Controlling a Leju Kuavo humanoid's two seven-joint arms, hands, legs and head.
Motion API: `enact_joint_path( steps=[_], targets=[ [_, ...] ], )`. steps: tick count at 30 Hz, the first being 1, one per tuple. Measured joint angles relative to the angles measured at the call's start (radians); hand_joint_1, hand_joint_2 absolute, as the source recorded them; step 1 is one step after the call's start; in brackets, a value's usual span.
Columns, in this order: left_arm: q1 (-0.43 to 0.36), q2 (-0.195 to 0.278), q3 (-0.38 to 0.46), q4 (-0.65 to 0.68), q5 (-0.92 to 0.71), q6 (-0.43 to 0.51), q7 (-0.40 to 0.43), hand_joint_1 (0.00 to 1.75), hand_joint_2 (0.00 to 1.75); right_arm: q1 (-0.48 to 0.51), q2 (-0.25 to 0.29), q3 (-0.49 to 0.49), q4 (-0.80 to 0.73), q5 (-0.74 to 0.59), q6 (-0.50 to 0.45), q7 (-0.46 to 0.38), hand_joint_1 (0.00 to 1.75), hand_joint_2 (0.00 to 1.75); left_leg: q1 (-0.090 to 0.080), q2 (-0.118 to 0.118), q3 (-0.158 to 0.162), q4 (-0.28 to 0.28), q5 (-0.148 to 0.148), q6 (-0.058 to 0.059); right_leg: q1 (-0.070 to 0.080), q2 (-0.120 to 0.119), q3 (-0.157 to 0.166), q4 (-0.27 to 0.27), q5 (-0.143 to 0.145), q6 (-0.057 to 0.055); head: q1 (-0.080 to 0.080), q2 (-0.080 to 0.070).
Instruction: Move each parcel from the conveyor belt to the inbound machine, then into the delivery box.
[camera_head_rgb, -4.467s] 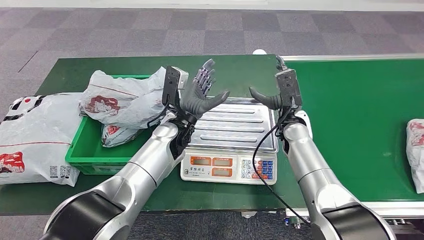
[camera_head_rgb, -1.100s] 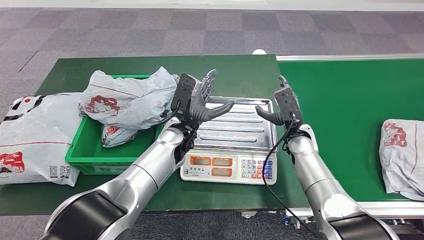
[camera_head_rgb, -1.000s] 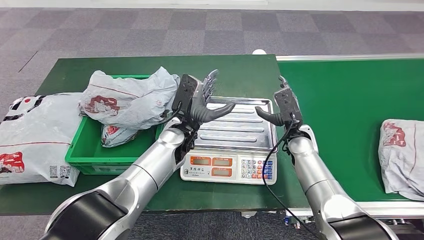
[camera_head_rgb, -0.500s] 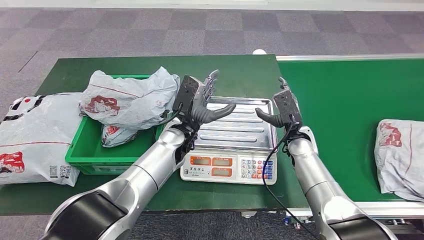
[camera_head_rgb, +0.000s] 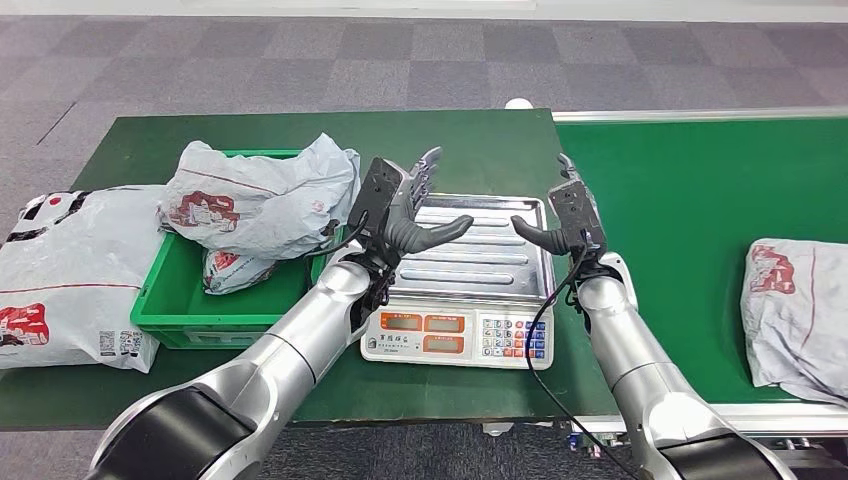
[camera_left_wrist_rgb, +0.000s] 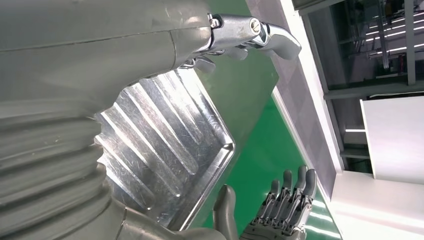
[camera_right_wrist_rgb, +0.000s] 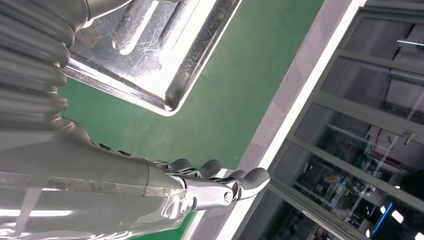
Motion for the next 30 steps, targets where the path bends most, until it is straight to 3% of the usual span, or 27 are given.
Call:
enact_joint_path(
  steps=[8, 19, 23, 30],
  targets=[
    [0.001, 0.0, 0.0, -0.001, -0.013, 0.0, 0.001, 0.0, 1.75, -0.001, -0.017, 0.0, 0.0, 0.012, -0.056, 0.012, 0.0, 1.75, 0.0, 0.0, 0.0, 0.0, 0.0, 0.0, 0.0, 0.0, 0.0, 0.0, 0.0, 0.0, 0.0, 0.0],
    [0.005, -0.001, -0.064, -0.017, 0.102, 0.036, 0.029, 0.0, 1.75, 0.041, -0.108, -0.042, 0.022, 0.085, -0.147, 0.069, 0.0, 1.75, -0.001, 0.0, 0.0, 0.0, -0.001, 0.001, -0.001, 0.0, 0.0, 0.0, 0.0, 0.0, 0.0, 0.0],
    [0.005, -0.001, -0.1, -0.02, 0.132, 0.059, 0.037, 0.0, 1.75, 0.056, -0.143, -0.056, 0.037, 0.171, -0.218, 0.121, 0.0, 1.75, -0.001, -0.001, 0.0, 0.0, -0.001, 0.001, -0.001, -0.001, 0.0, 0.0, 0.0, 0.0, 0.0, 0.0],
    [0.011, -0.002, -0.132, -0.025, 0.171, 0.066, 0.012, 0.0, 1.75, 0.048, -0.262, -0.06, 0.148, 0.425, -0.432, 0.269, 0.0, 1.75, -0.003, -0.002, -0.001, 0.001, -0.001, 0.002, -0.002, -0.002, 0.0, 0.0, 0.0, 0.001, 0.0, 0.0]
  ],
)
